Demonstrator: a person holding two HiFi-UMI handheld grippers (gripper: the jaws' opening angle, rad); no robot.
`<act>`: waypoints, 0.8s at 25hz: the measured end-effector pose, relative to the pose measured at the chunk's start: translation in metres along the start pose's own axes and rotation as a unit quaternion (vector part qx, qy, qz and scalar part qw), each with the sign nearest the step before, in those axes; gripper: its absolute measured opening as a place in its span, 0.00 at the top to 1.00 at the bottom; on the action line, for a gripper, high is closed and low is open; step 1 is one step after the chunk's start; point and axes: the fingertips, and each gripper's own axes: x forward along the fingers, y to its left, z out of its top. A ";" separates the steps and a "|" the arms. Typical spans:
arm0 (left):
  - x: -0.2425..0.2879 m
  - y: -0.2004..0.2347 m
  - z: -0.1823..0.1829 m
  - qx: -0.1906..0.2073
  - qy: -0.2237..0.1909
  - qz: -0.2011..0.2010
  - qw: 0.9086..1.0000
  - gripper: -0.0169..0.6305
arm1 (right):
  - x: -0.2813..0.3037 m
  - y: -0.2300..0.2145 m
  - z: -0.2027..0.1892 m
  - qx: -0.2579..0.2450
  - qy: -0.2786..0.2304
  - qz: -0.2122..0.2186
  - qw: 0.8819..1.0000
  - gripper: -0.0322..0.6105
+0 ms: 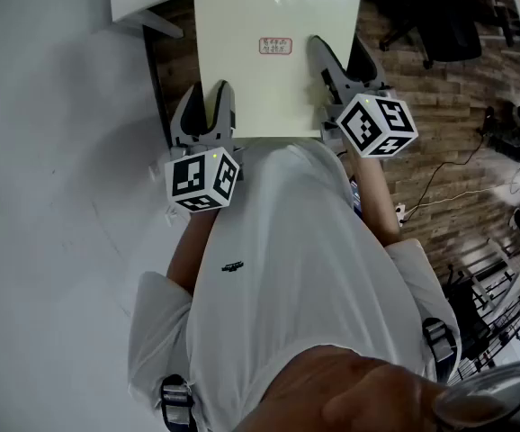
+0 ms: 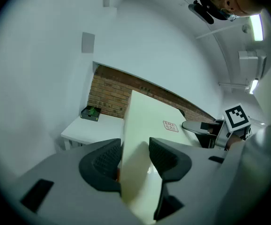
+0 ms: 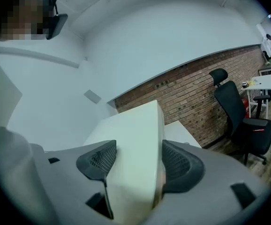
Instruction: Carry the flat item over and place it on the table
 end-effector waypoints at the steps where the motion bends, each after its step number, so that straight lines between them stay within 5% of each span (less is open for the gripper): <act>1: 0.000 -0.006 -0.002 -0.001 0.000 0.002 1.000 0.67 | -0.004 -0.004 0.001 0.000 0.001 0.002 1.000 0.48; 20: 0.005 -0.125 -0.055 -0.013 0.022 0.010 1.000 0.67 | -0.087 -0.108 0.012 0.049 0.006 0.027 0.998 0.48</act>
